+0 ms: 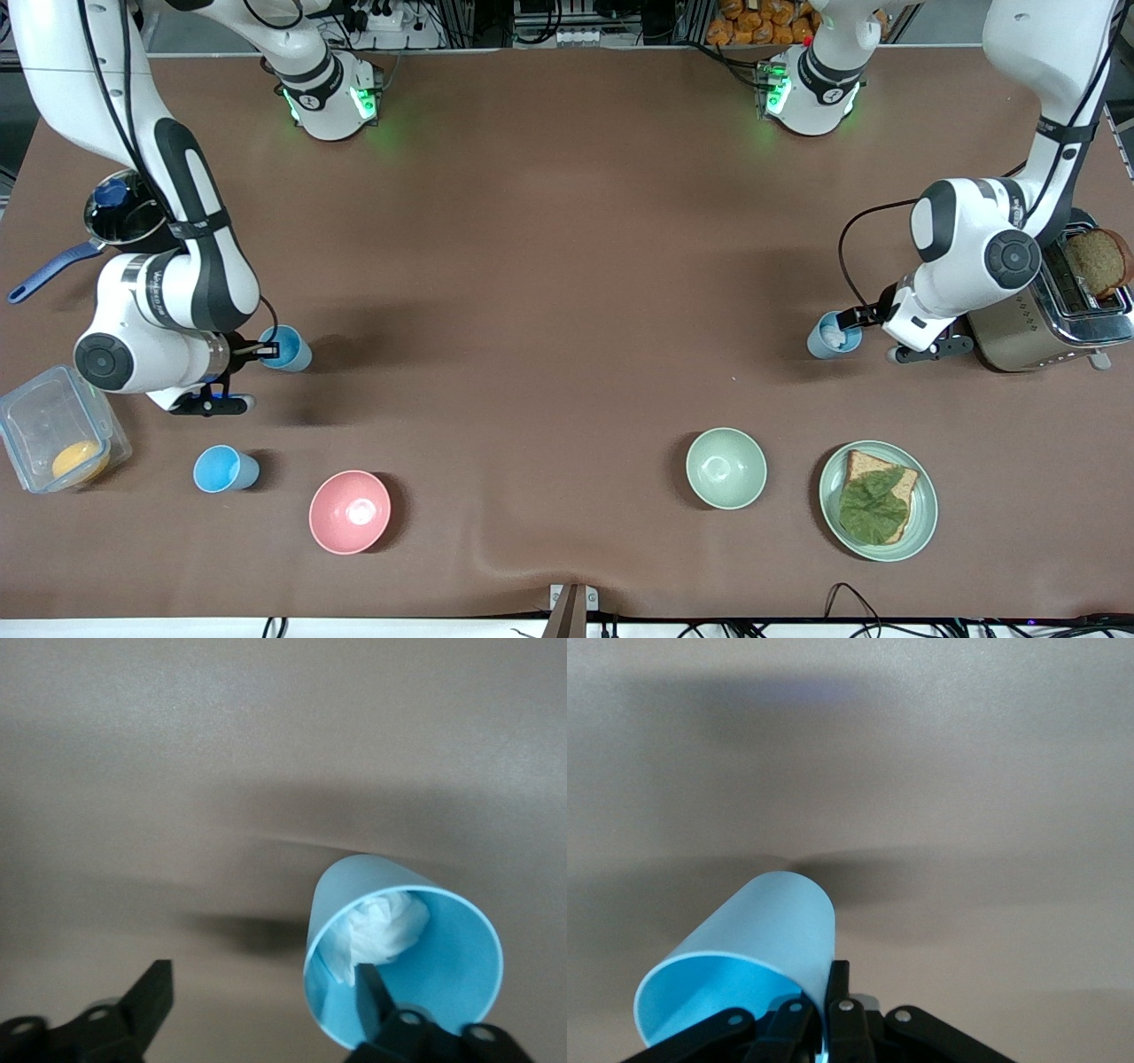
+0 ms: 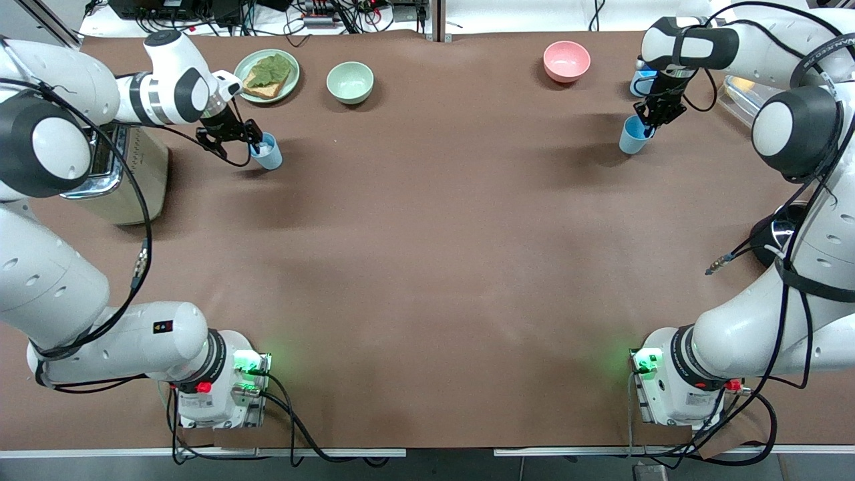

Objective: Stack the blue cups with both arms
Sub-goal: 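Reach and grasp the blue cup near the toaster with the left gripper, then set the left cup at table center while the right gripper lifts its cup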

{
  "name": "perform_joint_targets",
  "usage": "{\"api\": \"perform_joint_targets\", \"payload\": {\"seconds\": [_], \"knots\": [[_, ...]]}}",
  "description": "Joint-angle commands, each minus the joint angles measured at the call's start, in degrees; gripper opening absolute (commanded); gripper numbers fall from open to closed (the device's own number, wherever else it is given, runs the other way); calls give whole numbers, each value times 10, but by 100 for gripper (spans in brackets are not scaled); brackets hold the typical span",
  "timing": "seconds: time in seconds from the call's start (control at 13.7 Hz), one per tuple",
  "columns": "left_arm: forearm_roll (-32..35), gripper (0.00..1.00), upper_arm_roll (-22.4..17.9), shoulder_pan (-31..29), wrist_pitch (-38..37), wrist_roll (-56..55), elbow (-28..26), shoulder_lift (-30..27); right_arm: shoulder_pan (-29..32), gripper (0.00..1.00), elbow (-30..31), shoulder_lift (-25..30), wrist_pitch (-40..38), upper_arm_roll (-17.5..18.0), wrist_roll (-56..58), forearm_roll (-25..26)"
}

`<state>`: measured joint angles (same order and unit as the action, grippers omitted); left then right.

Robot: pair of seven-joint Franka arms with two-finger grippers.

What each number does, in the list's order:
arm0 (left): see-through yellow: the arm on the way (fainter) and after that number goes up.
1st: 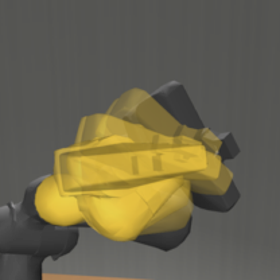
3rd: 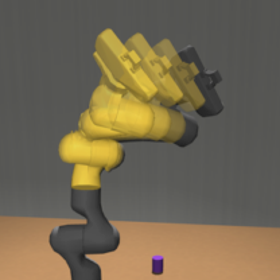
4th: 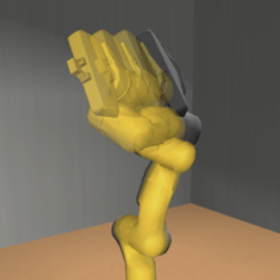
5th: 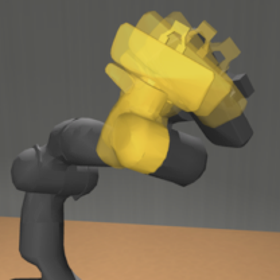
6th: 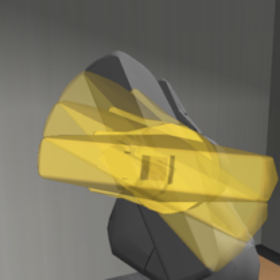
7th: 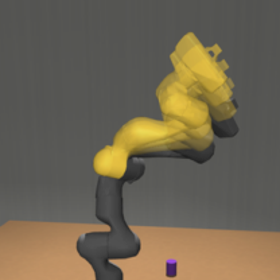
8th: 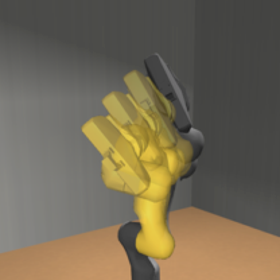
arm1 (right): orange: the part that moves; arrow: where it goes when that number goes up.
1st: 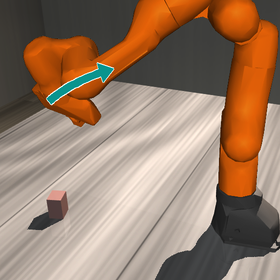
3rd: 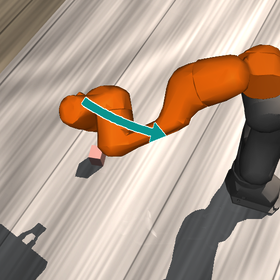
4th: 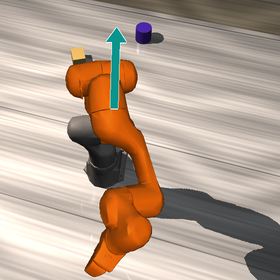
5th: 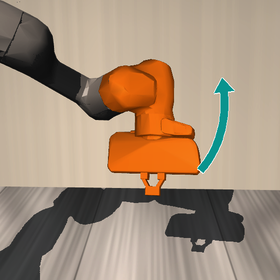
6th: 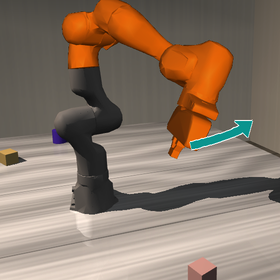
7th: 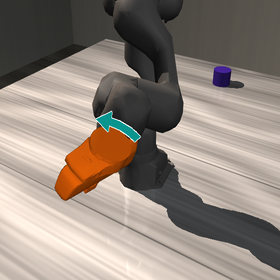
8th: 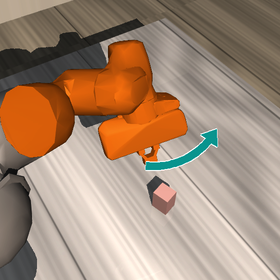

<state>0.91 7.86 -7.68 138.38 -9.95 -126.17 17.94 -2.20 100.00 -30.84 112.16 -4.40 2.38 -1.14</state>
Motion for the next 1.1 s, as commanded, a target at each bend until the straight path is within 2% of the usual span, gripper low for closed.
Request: {"api": "perform_joint_targets", "payload": {"seconds": [0.0, 0.07, 0.29, 0.51, 0.8, 1.02], "knots": [[-1, 17, 3, -2, 13, 14, 4, 15, 8, 0, 7, 17, -9, 6, 1, -2], [-1, 0, 3, 1, 13, 14, 6, 16, 8, 0, 7, 17, -9, 6, 1, -2], [0, 0, 7, 7, 13, 10, 8, 15, 8, 0, 8, 17, -8, 6, 1, -3], [-8, 0, 49, 9, 12, -11, 11, 9, 8, 0, 8, 17, -8, 6, 1, -3], [-8, 0, 162, 27, 6, -217, 49, 16, 7, 0, 8, 21, -11, 6, -4, -14], [-7, 0, 166, 134, 6, -392, 97, 57, 7, 0, 8, 23, -17, 6, -10, -45]]}}
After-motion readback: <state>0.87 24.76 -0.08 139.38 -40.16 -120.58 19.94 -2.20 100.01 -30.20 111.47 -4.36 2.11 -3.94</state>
